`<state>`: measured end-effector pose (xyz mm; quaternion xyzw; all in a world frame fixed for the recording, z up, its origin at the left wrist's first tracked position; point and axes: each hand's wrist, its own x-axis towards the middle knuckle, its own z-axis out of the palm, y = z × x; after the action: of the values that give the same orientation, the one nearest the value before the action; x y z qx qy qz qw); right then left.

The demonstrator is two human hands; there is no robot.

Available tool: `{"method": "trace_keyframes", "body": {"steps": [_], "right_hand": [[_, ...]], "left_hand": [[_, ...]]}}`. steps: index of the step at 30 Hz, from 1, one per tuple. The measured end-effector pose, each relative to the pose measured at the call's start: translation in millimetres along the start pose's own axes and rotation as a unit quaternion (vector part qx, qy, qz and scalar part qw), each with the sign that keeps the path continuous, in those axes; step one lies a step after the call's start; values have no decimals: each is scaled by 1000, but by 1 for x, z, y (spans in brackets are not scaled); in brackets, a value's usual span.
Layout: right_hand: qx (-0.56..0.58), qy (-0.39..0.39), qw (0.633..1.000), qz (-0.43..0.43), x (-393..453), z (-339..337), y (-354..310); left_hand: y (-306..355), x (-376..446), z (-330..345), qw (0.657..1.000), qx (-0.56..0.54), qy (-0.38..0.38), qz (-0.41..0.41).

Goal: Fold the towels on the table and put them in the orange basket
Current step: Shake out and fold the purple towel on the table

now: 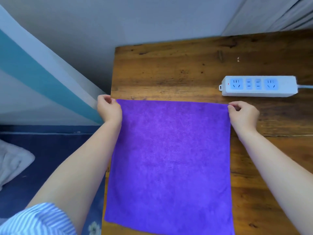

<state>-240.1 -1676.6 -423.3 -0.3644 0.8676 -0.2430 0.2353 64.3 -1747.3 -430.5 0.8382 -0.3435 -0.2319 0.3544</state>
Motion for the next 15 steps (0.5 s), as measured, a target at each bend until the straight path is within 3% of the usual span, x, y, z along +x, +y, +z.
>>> {"method": "trace_keyframes", "body": {"steps": [4, 10, 12, 15], "right_hand": [[-4, 5, 1000, 5, 3, -1, -1], [-46, -23, 999, -10, 9, -6, -4], [-108, -57, 990, -73, 11, -9, -8], [-240, -119, 947, -177, 16, -13, -14]], "left_hand": [[-3, -1, 2, 989, 106, -66, 79], [-9, 8, 0, 947, 257, -149, 125], [-7, 11, -1, 924, 292, -173, 178], [-4, 14, 1, 871, 345, -224, 268]]}}
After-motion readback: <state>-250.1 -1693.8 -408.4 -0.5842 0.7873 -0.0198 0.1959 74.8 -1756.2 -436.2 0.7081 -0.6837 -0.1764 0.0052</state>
